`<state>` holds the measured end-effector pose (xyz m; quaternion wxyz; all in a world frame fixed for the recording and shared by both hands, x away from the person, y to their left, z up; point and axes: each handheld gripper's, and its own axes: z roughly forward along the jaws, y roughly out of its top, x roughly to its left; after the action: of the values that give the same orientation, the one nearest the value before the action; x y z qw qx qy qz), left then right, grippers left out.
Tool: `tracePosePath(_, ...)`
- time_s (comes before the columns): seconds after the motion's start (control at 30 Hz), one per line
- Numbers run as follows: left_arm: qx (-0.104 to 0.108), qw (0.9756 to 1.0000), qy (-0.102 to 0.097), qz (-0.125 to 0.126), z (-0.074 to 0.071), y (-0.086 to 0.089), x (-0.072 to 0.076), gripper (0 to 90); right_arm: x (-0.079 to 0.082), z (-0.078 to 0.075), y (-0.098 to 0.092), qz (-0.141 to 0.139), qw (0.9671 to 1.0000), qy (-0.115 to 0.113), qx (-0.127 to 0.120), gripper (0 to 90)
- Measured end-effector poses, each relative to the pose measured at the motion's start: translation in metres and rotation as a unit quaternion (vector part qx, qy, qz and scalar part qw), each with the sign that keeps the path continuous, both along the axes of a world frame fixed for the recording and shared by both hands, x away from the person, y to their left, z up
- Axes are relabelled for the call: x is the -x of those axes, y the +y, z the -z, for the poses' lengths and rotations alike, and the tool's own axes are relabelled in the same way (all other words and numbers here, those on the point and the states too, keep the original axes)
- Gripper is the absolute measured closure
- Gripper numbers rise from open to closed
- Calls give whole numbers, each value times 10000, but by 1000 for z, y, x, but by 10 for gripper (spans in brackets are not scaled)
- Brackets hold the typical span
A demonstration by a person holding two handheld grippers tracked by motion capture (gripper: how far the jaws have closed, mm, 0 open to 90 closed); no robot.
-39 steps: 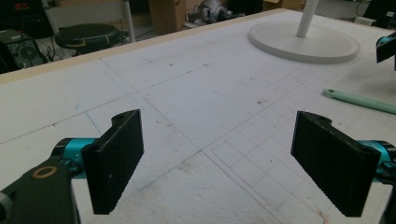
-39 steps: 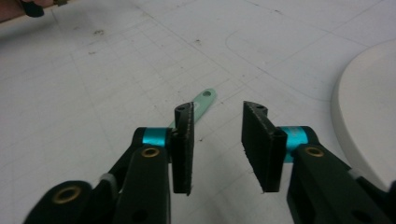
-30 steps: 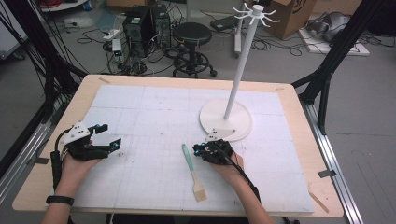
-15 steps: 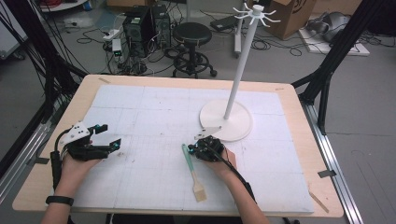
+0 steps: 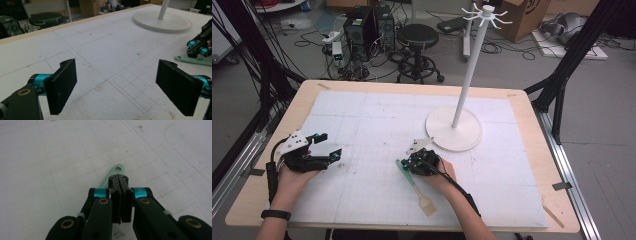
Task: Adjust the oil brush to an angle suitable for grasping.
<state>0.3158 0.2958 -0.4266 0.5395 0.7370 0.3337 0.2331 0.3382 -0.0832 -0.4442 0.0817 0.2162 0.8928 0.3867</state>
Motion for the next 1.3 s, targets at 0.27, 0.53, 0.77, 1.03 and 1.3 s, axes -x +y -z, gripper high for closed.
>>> tracePosePath(0.27,-10,10000,5,-4,0,-1,0,177,10,1,17,-584,9983,-31,-44,898)
tracePosePath(0.53,-43,10000,12,15,1,-1,0,178,14,0,21,-752,9971,-130,10,896)
tracePosePath(0.77,-36,10000,9,-2,0,0,1,179,17,-15,0,-523,9980,-219,-287,827)
tracePosePath(1.03,-106,9999,31,6,1,-1,1,178,25,-32,-85,201,9945,-294,-981,696)
tracePosePath(1.3,-113,9999,45,-17,2,-1,0,178,40,-30,-162,976,9846,-310,-1417,458)
